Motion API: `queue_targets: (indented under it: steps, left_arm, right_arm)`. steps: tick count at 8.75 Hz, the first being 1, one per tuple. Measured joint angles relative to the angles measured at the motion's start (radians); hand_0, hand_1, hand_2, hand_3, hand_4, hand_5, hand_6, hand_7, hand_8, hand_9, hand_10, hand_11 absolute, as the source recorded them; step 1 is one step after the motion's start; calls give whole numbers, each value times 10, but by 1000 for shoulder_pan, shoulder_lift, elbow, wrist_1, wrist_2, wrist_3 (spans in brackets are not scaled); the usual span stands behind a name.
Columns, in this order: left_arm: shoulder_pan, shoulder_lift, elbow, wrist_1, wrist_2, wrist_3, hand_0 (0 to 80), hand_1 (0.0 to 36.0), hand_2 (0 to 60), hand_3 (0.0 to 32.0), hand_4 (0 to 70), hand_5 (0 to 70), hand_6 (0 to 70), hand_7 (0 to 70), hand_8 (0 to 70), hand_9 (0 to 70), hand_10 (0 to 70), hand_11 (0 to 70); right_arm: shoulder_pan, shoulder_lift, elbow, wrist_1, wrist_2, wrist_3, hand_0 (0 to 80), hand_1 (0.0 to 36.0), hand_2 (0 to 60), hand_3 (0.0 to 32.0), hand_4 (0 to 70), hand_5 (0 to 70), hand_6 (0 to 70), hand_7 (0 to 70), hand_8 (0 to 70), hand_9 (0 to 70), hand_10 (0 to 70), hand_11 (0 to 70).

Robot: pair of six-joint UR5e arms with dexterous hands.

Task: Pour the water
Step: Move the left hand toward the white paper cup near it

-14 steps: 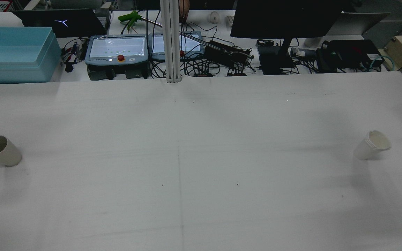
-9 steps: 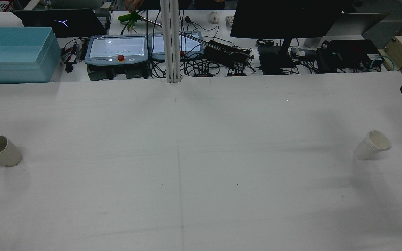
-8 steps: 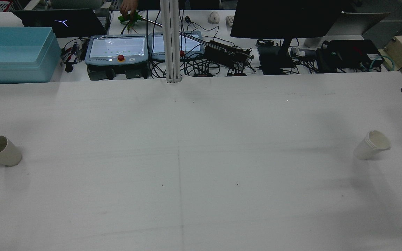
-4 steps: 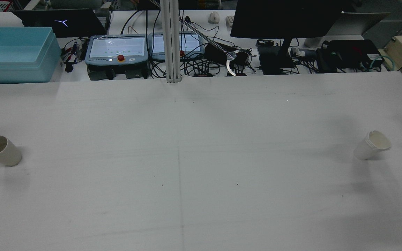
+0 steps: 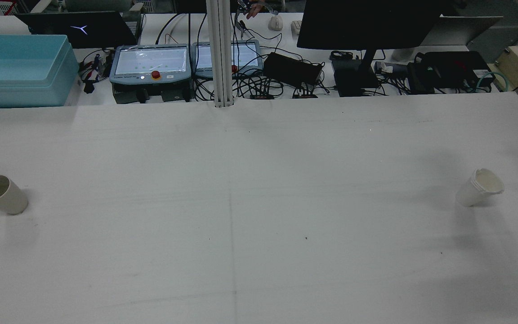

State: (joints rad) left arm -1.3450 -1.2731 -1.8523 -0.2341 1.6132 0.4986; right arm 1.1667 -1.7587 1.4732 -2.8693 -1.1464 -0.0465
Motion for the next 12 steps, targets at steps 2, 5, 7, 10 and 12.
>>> queue_targets:
  steps: [2, 5, 7, 10, 12]
  left_arm:
    - [32, 1, 71, -56, -1, -125, 574, 126, 0, 148, 92, 0, 0, 0, 0, 0, 29, 65]
    - [92, 0, 91, -79, 0, -184, 800, 283, 0, 84, 57, 0, 0, 0, 0, 0, 48, 110]
    - [137, -10, 94, -86, 0, -205, 800, 238, 0, 76, 94, 0, 0, 0, 0, 0, 48, 105]
    - [197, -103, 195, -67, -45, -196, 628, 152, 0, 96, 122, 0, 0, 0, 0, 0, 40, 84]
    - [277, -166, 295, -88, -110, -194, 777, 190, 0, 104, 120, 0, 0, 0, 0, 0, 42, 90]
  right_arm:
    - [-2, -3, 1, 0, 1, 2, 375, 51, 114, 0, 127, 252, 17, 105, 2, 7, 12, 20]
    - [-2, -8, 1, -1, 2, 2, 357, 45, 109, 0, 122, 246, 13, 98, 4, 5, 12, 20]
    - [2, -13, 4, 0, 2, 3, 375, 50, 113, 0, 129, 254, 17, 99, 5, 5, 10, 17]
    - [15, -26, 50, 1, -2, 0, 397, 67, 127, 4, 144, 259, 21, 114, 0, 8, 0, 4]
    - [26, -33, 67, 1, -6, -4, 387, 58, 122, 0, 144, 267, 26, 116, 2, 9, 5, 11]
